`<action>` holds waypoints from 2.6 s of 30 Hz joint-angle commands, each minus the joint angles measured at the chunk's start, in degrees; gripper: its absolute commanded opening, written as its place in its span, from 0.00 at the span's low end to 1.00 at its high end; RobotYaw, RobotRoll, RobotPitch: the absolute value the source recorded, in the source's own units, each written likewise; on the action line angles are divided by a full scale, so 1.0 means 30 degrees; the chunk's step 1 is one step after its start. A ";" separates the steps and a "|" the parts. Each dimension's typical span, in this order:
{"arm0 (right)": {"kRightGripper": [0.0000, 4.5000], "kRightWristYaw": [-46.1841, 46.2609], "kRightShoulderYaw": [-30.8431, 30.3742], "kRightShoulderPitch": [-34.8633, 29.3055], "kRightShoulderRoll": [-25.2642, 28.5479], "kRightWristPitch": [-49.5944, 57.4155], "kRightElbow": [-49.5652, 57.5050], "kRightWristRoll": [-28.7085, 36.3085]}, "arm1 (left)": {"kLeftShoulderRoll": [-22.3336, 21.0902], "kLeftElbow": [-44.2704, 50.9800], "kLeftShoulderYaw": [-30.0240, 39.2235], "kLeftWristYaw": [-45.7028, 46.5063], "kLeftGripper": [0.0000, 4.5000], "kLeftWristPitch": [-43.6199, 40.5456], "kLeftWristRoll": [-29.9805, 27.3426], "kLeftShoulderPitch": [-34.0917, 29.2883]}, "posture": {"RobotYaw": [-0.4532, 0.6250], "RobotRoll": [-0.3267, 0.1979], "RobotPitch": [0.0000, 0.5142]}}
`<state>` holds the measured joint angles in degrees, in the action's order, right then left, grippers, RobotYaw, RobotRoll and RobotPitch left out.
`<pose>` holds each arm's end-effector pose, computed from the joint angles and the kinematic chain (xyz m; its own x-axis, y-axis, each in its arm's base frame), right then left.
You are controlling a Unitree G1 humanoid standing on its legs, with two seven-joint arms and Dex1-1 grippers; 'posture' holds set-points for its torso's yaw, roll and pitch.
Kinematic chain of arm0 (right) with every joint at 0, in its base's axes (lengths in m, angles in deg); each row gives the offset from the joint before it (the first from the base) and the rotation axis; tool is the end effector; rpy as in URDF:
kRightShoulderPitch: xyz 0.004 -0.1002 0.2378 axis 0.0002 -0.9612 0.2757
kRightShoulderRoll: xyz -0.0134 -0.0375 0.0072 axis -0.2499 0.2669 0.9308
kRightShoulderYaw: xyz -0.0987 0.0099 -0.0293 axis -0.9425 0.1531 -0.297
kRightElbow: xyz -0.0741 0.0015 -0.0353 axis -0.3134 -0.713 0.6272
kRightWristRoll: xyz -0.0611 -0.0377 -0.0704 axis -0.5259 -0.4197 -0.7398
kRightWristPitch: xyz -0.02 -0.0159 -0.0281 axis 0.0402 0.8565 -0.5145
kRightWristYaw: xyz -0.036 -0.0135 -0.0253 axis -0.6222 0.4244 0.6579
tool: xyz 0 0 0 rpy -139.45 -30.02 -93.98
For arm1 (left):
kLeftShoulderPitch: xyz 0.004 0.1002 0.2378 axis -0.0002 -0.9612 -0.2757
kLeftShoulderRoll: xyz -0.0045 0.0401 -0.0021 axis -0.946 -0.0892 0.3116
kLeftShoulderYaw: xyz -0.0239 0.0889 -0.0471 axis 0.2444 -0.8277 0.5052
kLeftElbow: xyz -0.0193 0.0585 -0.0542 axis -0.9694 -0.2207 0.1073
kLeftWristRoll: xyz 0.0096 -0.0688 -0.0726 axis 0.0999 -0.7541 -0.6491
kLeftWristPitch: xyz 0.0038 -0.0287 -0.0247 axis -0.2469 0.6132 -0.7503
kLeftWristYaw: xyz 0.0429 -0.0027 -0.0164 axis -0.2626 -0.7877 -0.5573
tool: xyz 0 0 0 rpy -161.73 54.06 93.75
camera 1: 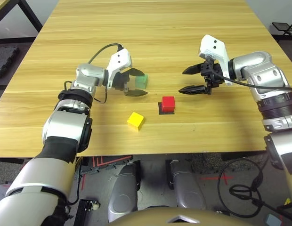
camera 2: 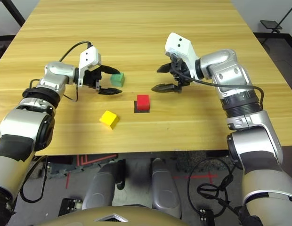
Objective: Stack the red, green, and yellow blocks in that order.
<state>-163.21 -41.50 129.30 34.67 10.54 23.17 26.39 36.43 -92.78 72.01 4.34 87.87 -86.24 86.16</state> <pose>0.3281 -0.2065 0.2411 0.3410 0.7921 -0.5062 -0.9391 0.2627 -0.2215 0.3718 0.1879 0.1822 0.3232 -0.8887 -0.3251 0.9221 0.2185 0.3192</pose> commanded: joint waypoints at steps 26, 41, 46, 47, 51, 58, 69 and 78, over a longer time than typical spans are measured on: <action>0.99 0.0463 0.0250 -0.0716 0.0089 0.0736 0.1351 0.0604 | -0.0723 -0.0750 -0.0263 0.2508 1.00 0.0353 0.2582 -0.0420 | 0.61 0.52 0.32; 1.00 0.0769 0.0221 -0.1084 0.0157 0.1190 0.2255 0.1045 | -0.0302 -0.0861 -0.0150 0.4207 0.96 -0.0536 0.2684 -0.0504 | 0.61 0.52 0.35; 1.00 0.0867 0.0262 -0.1039 0.0090 0.1422 0.2557 0.1197 | -0.0184 -0.0891 -0.0017 0.4487 0.62 -0.0700 0.2548 -0.0495 | 0.61 0.52 0.35; 1.00 0.0908 0.0231 -0.1047 0.0108 0.1366 0.2509 0.1162 | -0.0152 -0.0878 0.0032 0.4413 0.54 -0.0660 0.2481 -0.0489 | 0.61 0.52 0.35; 1.00 0.1070 0.0183 -0.1052 0.0151 0.1184 0.2211 0.1039 | -0.0132 -0.0862 0.0097 0.4234 0.45 -0.0655 0.2388 -0.0473 | 0.61 0.52 0.34; 1.00 0.1131 0.0141 -0.1096 0.0188 0.1000 0.2051 0.0975 | -0.0280 -0.0856 0.0368 0.4262 0.45 -0.0846 0.2148 -0.0425 | 0.61 0.52 0.33; 1.00 0.1370 0.0228 -0.1492 0.0417 0.0835 0.2186 0.0870 | -0.0688 0.0578 0.2194 0.0175 0.45 -0.1221 -0.0168 0.0498 | 0.60 0.53 0.31; 1.00 0.1613 0.0349 -0.1590 0.0414 0.0792 0.2157 0.1015 | -0.1500 0.9669 0.0954 -0.4706 0.45 -0.5279 -0.2259 -0.2108 | 0.61 0.57 0.31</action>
<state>-158.40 -41.13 125.12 35.67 13.23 29.31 29.11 32.75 -72.05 76.84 -7.57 76.56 -91.41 82.32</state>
